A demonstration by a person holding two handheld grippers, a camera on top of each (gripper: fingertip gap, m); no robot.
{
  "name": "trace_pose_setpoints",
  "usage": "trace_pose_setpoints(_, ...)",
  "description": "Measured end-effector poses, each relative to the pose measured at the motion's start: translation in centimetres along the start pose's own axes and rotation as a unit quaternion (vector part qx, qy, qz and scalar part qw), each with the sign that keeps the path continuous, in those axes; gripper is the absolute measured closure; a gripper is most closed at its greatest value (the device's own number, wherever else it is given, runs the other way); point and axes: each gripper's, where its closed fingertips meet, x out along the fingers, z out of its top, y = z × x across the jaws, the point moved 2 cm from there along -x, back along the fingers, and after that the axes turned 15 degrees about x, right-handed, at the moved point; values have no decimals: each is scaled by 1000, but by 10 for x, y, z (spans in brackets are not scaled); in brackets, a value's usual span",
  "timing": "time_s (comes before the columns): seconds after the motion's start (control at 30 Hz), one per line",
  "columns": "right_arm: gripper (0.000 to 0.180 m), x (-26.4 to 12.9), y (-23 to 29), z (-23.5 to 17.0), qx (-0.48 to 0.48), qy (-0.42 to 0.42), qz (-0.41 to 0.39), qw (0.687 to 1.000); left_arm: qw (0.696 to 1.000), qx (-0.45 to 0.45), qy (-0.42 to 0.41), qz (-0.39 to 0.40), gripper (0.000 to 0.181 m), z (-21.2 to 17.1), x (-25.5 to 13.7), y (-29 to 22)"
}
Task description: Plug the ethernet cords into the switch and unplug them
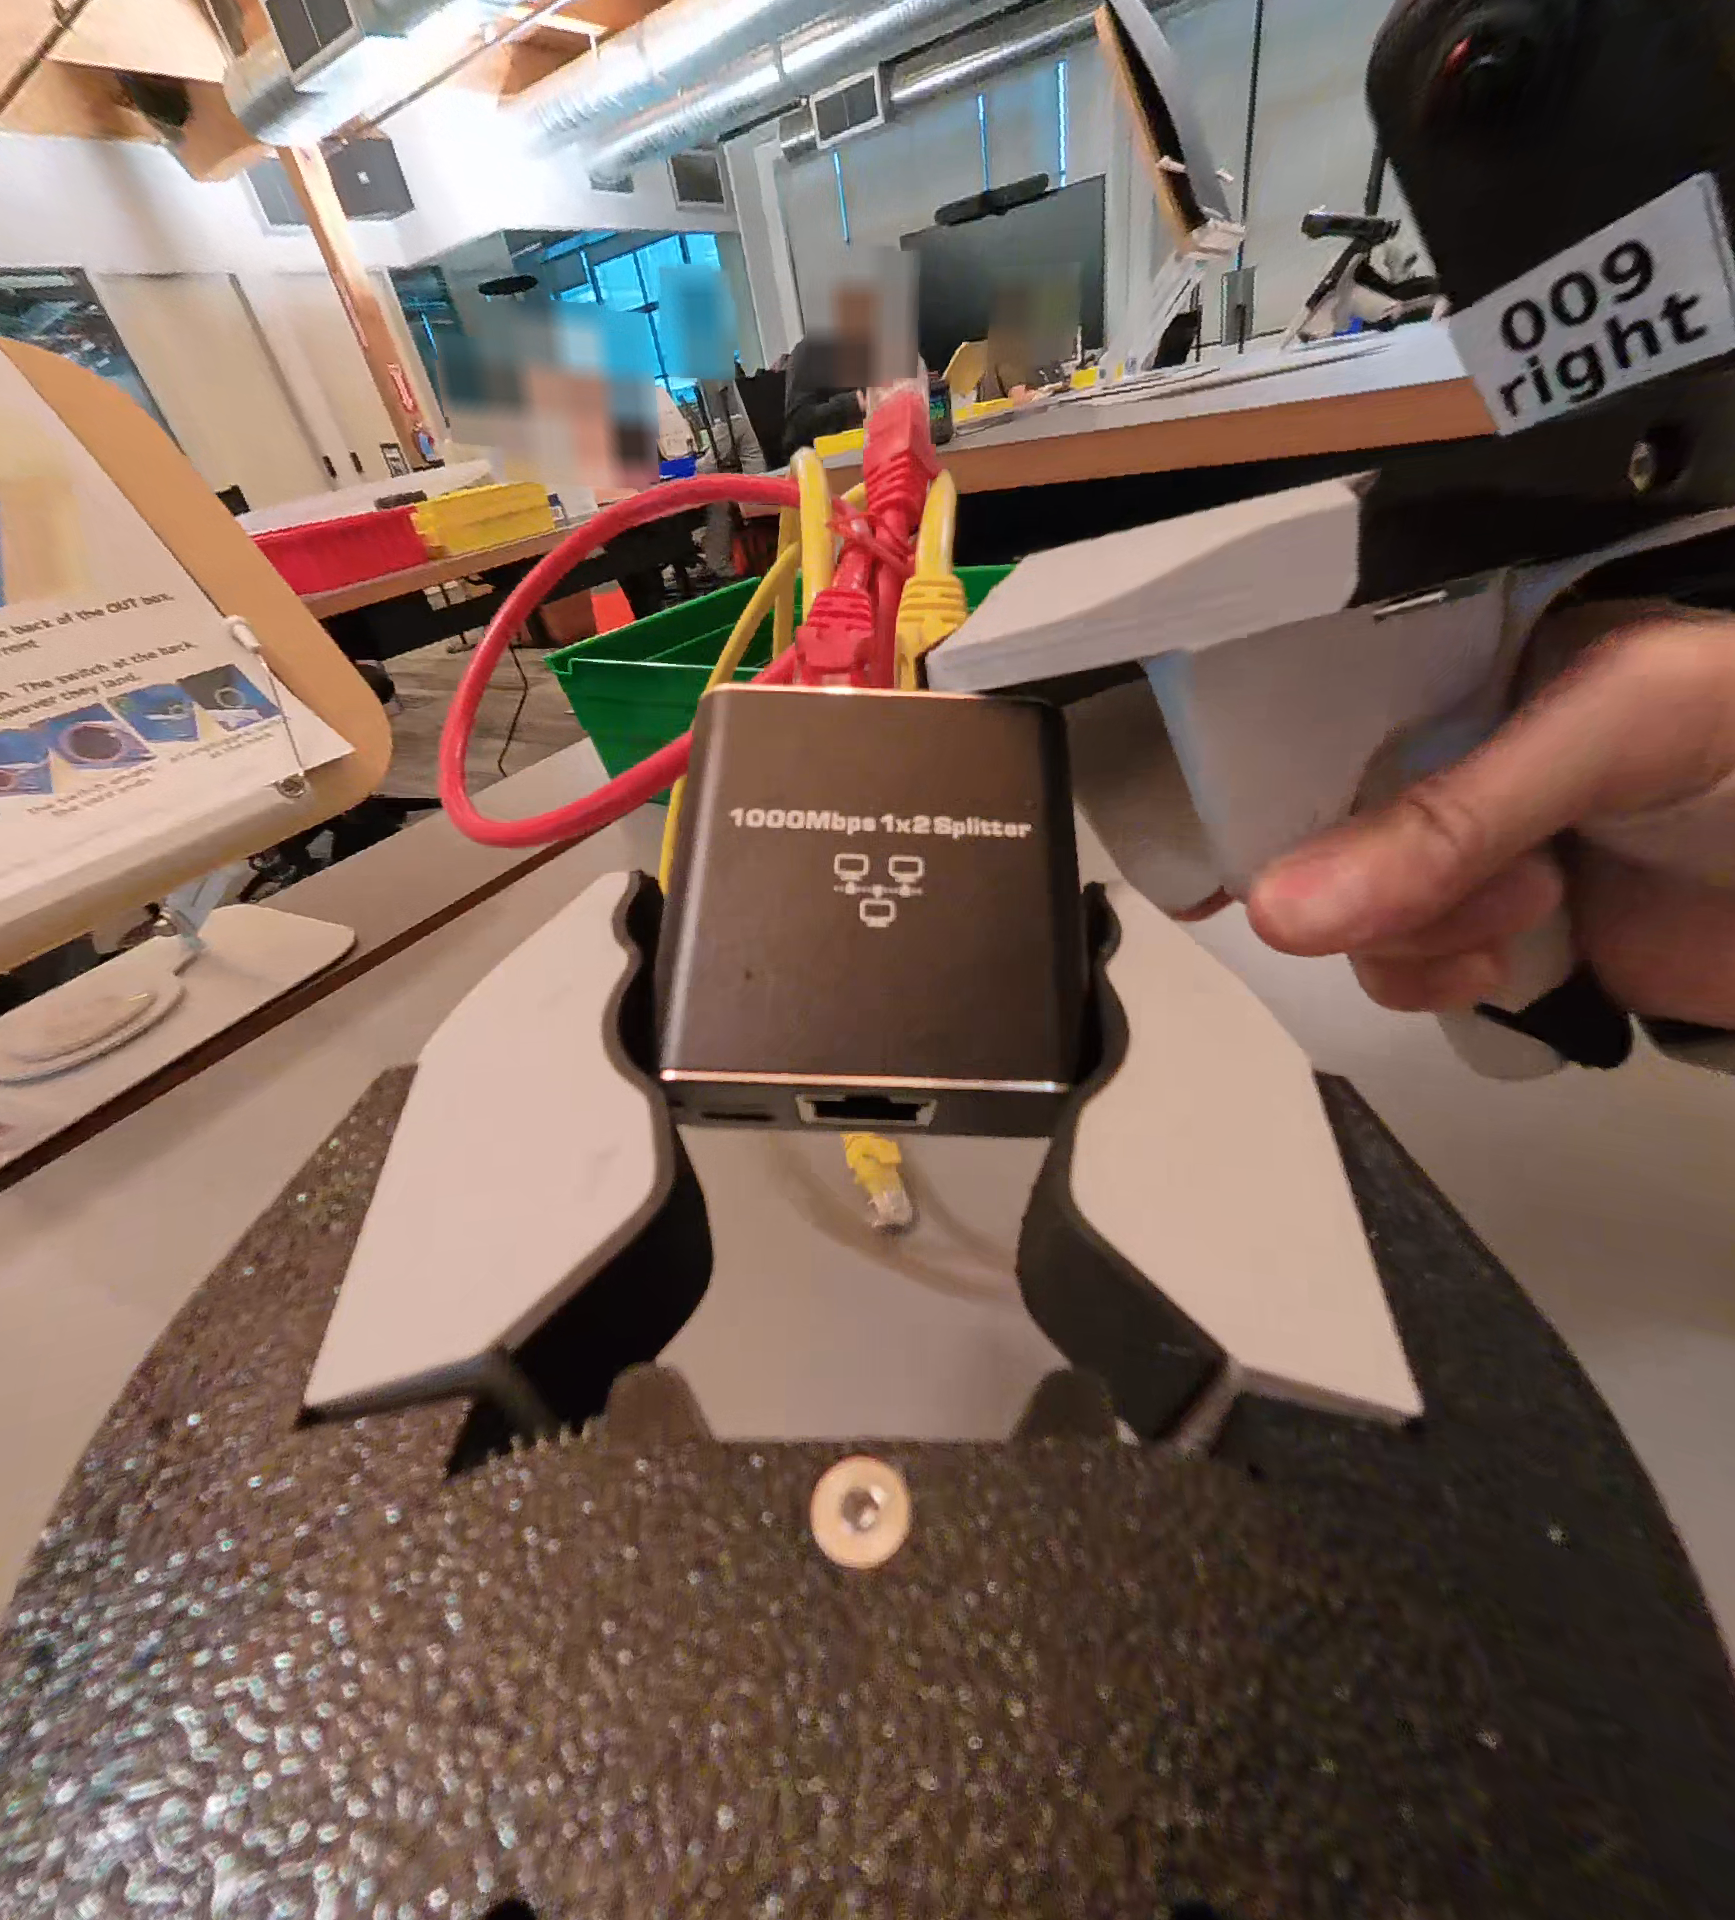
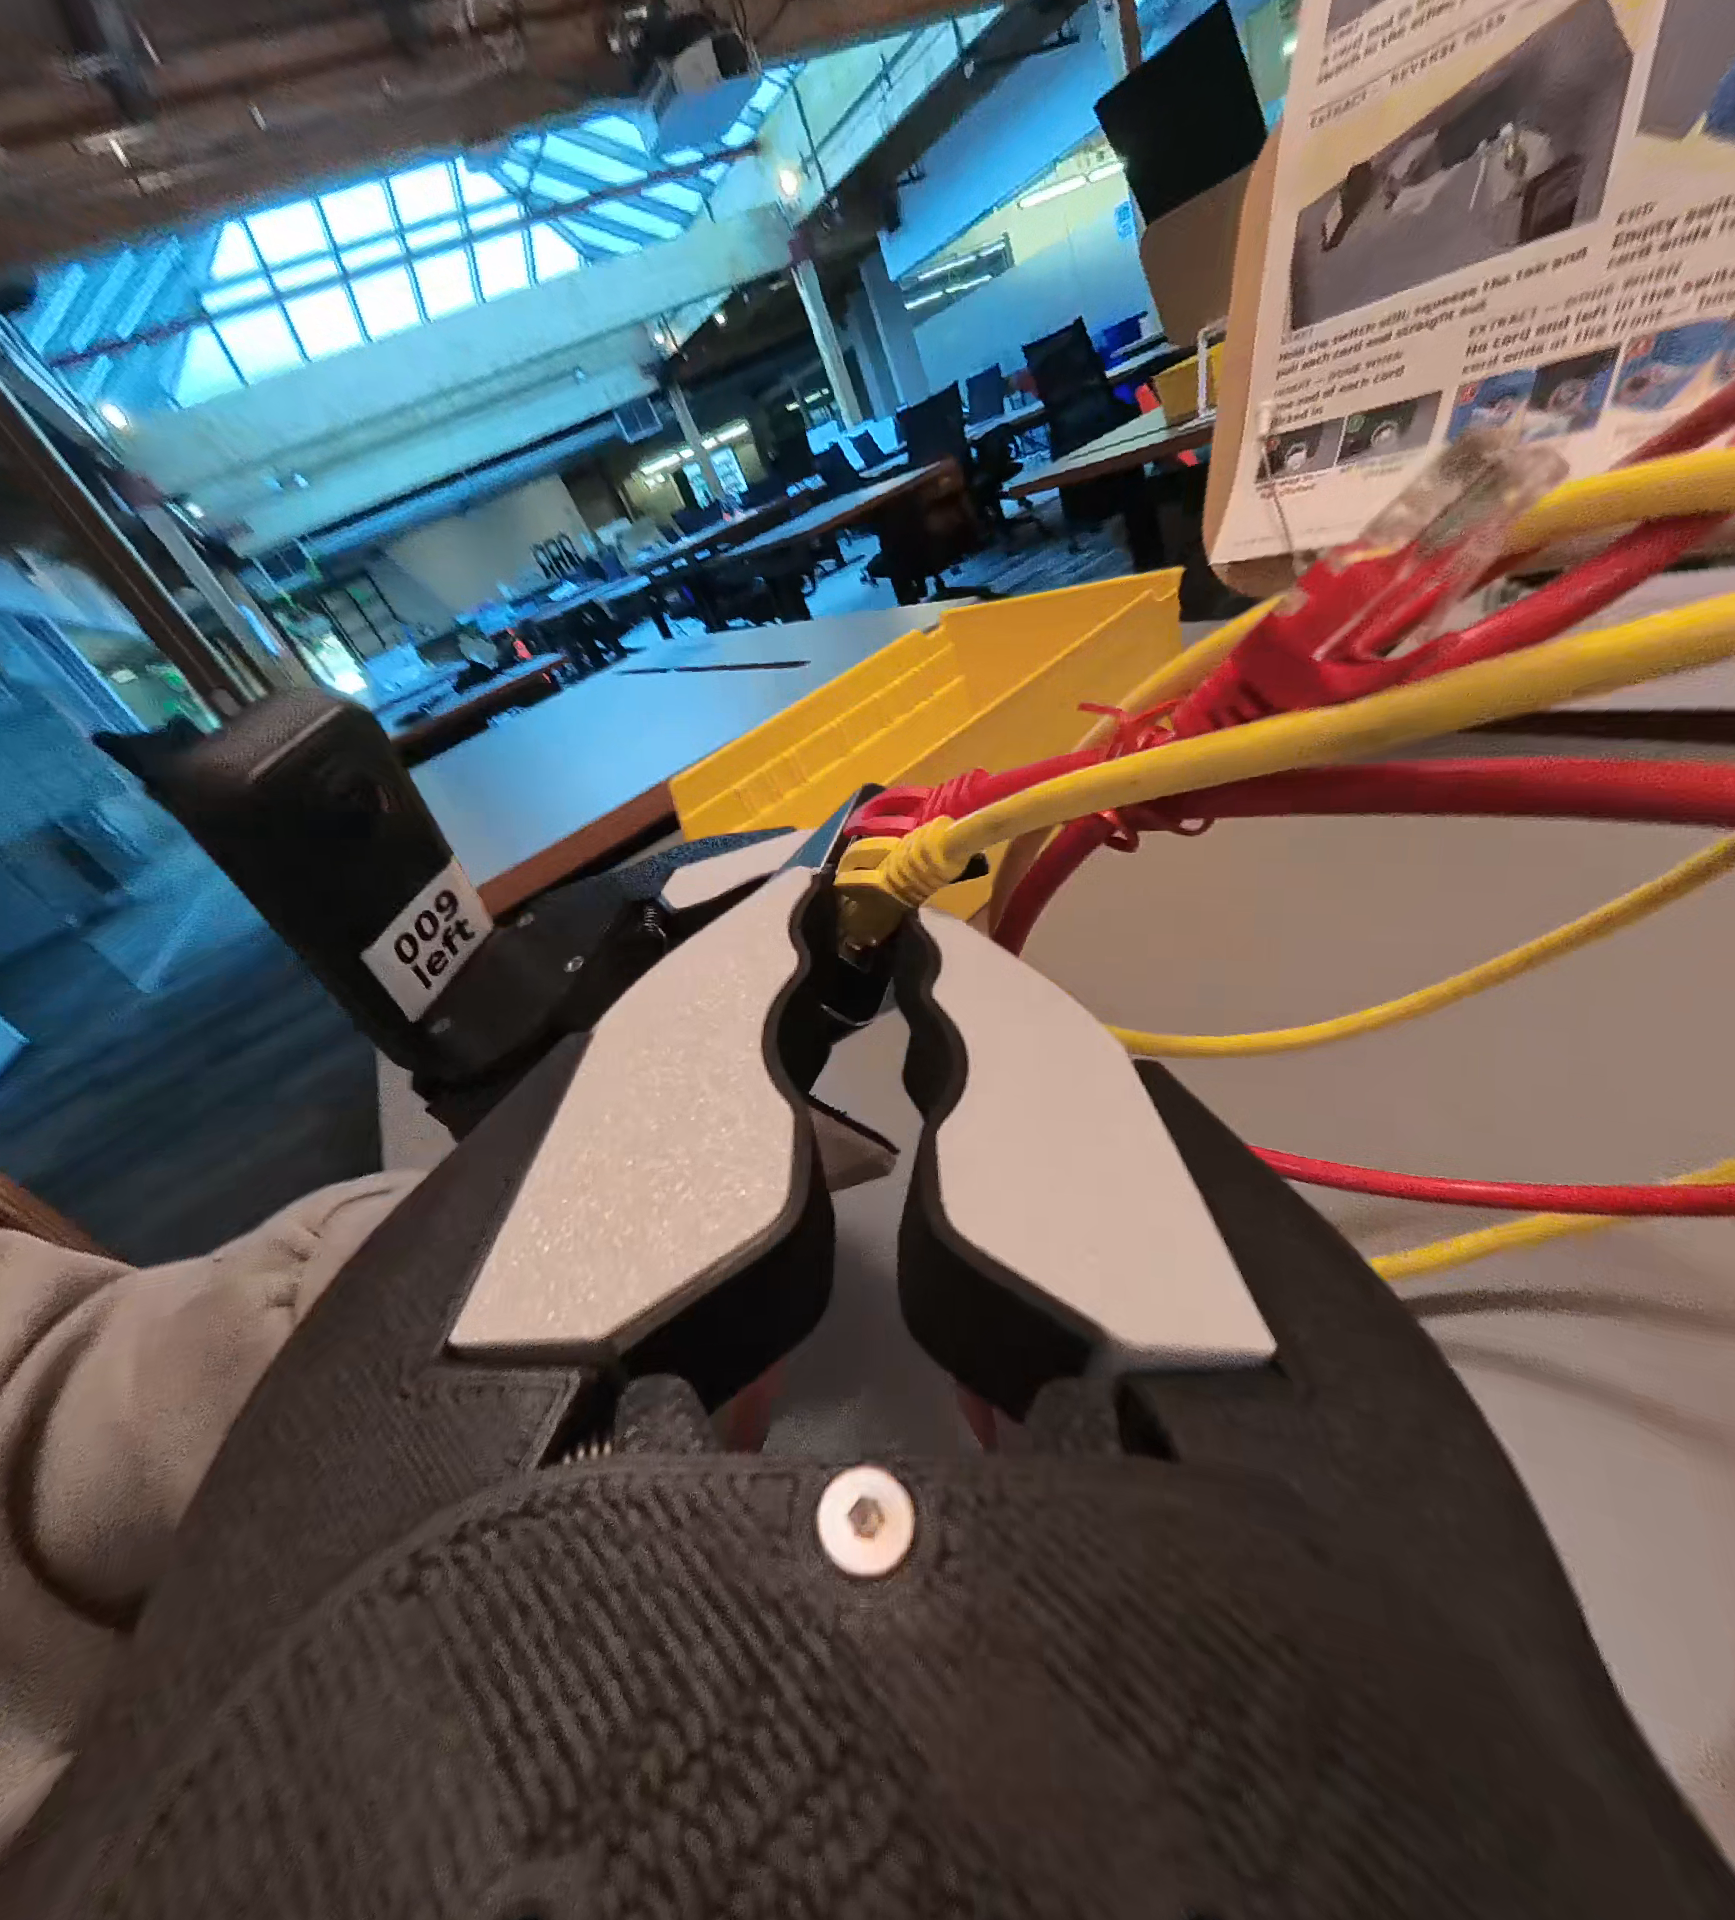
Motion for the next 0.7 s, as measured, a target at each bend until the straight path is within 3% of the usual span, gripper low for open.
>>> trace_pose_setpoints(0.13, 166, 0, 1, 1, -44, 15, -27, 999, 999, -37, -8, -13, 105, -1, 2, -2)
trace_pose_setpoints(0.23, 166, 1, 2, 1, -42, 15, -20, 999, 1000, -6, 1, -1, 105, -2, 1, -1)
trace_pose_setpoints(0.47, 166, 3, 1, -3, 97, -22, 70, 993, 988, 132, 49, 56, 105, -2, -6, 10)
trace_pose_setpoints(0.7, 167, 1, -2, -3, 20, 3, 23, 1000, 1000, 16, 6, -3, 105, -4, -1, 1)
